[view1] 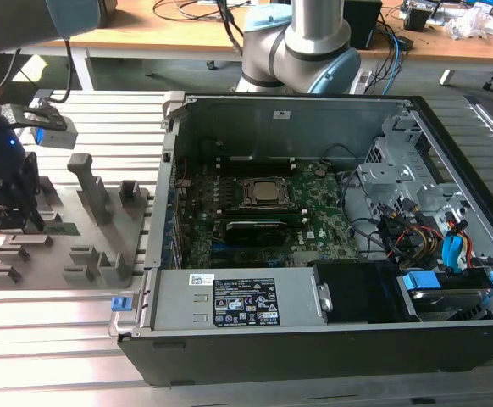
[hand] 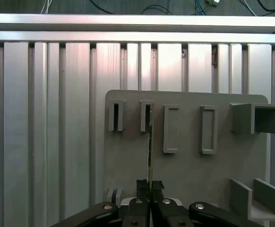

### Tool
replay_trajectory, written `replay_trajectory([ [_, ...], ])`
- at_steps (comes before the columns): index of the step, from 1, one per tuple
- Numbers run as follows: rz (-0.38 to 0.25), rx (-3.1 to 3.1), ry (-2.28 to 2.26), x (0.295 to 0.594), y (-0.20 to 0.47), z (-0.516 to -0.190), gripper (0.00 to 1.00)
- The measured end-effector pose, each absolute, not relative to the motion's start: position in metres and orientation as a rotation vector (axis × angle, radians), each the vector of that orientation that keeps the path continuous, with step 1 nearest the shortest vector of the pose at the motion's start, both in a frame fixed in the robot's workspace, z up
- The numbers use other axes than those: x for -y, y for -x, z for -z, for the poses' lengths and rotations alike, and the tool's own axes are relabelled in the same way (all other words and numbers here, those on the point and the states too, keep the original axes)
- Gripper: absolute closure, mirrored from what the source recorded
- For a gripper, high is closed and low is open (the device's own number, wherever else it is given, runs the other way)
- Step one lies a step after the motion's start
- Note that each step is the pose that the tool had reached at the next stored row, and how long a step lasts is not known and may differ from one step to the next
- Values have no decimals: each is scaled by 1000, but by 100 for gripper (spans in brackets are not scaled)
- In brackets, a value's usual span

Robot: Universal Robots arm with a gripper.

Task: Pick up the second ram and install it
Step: 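Pick up the second ram and move it above second insertion slot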

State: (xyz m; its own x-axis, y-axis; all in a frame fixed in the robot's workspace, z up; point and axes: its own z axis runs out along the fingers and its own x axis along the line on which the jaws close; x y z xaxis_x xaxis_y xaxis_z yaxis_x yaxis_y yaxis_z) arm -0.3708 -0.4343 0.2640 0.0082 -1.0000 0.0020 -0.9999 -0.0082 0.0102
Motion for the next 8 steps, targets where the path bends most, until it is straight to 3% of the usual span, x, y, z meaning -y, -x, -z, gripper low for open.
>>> replay_trajectory([
  [8, 9, 2206, -2224, 434, 371, -281, 86],
])
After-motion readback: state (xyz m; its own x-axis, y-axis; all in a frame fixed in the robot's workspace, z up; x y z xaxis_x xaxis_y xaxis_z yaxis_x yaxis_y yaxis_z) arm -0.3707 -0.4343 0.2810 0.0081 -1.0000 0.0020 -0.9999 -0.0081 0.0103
